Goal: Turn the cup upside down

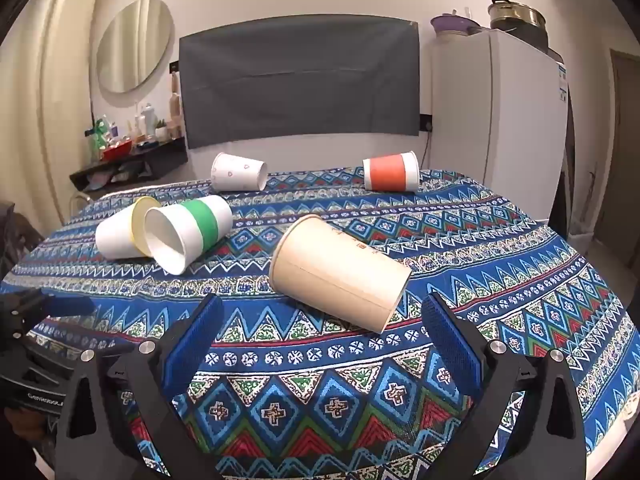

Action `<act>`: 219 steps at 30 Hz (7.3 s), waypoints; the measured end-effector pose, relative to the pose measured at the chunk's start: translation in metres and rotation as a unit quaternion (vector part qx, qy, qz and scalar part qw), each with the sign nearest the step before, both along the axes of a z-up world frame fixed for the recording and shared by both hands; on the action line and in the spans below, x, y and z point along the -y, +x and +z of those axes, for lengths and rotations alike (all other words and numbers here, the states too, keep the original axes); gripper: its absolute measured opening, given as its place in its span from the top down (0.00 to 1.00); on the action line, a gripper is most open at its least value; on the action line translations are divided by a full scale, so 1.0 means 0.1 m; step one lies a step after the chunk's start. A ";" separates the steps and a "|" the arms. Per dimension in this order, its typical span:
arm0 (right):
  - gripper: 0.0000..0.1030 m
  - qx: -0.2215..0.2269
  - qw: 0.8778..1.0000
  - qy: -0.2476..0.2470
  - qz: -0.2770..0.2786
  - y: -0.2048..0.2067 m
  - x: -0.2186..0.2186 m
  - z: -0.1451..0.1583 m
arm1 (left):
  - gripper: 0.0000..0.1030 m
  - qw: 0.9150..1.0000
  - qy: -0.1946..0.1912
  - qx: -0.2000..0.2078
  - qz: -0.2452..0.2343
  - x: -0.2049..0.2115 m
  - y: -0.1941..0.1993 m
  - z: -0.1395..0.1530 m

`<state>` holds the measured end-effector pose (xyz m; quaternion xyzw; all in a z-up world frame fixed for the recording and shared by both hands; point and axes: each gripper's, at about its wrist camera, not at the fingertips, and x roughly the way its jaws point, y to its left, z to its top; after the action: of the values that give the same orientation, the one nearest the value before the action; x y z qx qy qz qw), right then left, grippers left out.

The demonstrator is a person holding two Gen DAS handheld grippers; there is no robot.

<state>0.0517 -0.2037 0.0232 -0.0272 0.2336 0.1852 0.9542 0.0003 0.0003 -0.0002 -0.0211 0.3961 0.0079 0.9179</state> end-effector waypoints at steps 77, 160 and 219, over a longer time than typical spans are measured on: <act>0.08 -0.021 1.000 0.010 0.002 0.05 0.01 -0.03 | 0.06 1.000 0.002 0.003 -0.014 0.11 -0.02 -0.02; 0.08 -0.083 0.995 0.020 0.052 0.47 -0.10 0.08 | 0.97 0.951 0.286 0.005 -0.118 0.22 1.21 0.51; 0.08 -0.044 0.997 -0.022 0.054 -0.85 0.17 0.16 | 0.26 0.956 0.261 0.062 -0.115 0.72 -0.73 0.27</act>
<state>-0.0333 -0.2202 0.0396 -0.0524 0.2779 0.2325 0.9306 -0.0731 -0.0715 0.0272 0.2644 0.3223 0.0038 0.9090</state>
